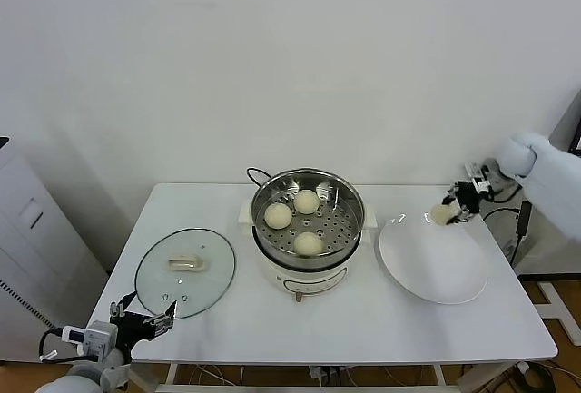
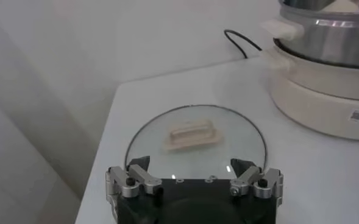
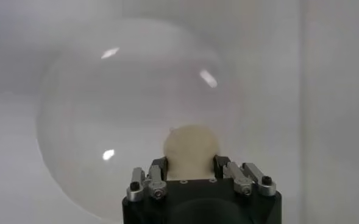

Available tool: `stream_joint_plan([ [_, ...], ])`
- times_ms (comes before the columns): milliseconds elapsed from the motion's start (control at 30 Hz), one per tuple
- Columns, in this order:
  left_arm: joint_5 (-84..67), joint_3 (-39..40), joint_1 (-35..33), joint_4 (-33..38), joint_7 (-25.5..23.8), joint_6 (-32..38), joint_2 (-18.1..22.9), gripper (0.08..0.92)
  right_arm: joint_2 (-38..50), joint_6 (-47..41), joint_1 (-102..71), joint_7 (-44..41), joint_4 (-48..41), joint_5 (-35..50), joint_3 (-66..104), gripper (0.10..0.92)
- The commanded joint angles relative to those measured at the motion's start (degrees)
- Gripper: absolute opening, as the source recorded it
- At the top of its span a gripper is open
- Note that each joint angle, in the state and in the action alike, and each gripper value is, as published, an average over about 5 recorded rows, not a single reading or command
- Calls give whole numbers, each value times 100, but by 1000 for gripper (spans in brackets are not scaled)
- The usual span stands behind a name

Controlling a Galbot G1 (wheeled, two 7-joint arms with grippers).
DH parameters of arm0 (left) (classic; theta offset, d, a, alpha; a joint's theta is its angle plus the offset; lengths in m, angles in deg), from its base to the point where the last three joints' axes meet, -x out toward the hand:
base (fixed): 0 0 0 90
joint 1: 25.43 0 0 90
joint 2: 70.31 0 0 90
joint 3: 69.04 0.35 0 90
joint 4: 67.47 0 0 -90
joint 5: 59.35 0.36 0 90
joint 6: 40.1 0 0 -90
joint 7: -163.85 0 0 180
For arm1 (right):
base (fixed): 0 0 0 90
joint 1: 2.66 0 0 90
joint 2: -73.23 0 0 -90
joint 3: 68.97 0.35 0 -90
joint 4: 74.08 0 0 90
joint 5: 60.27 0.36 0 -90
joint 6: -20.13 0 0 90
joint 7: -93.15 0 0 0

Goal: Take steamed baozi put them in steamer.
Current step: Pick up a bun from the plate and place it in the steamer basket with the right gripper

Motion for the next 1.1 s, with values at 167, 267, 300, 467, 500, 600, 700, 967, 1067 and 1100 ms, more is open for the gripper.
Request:
stream_joint_plan([
  [167, 47, 12, -18, 33, 8, -13, 30, 823, -251, -2150, 2618, 275, 2002, 2463, -2635, 475],
  [267, 50, 10, -24, 34, 9, -8, 33, 823, -610, -2335, 2754, 347, 1970, 2738, -2741, 475],
  [300, 50, 10, -25, 34, 9, -6, 35, 823, -707, -2386, 2764, 384, 1962, 2840, -2758, 475],
  [467, 57, 20, -40, 37, 8, -2, 49, 823, -1128, -2682, 2666, 653, 1947, 3303, -2784, 475],
  [500, 63, 23, -43, 41, 8, -2, 51, 823, -1191, -2736, 2623, 711, 1948, 3373, -2769, 475],
  [600, 83, 34, -53, 56, 8, -7, 60, 823, -1363, -2877, 2478, 880, 1946, 3522, -2704, 475],
  [700, 89, 37, -57, 67, 7, -8, 59, 823, -1507, -2980, 2344, 1023, 1926, 3558, -2633, 475],
  [967, 80, 16, -63, 63, 4, 4, 41, 823, -1759, -3176, 2077, 1334, 2007, 3659, -2554, 475],
  [1067, 78, 13, -62, 71, 2, 1, 40, 823, -1806, -3241, 1977, 1444, 2029, 3629, -2564, 475],
  [1100, 77, 11, -62, 72, 2, 1, 40, 823, -1822, -3259, 1929, 1477, 2031, 3617, -2567, 475],
])
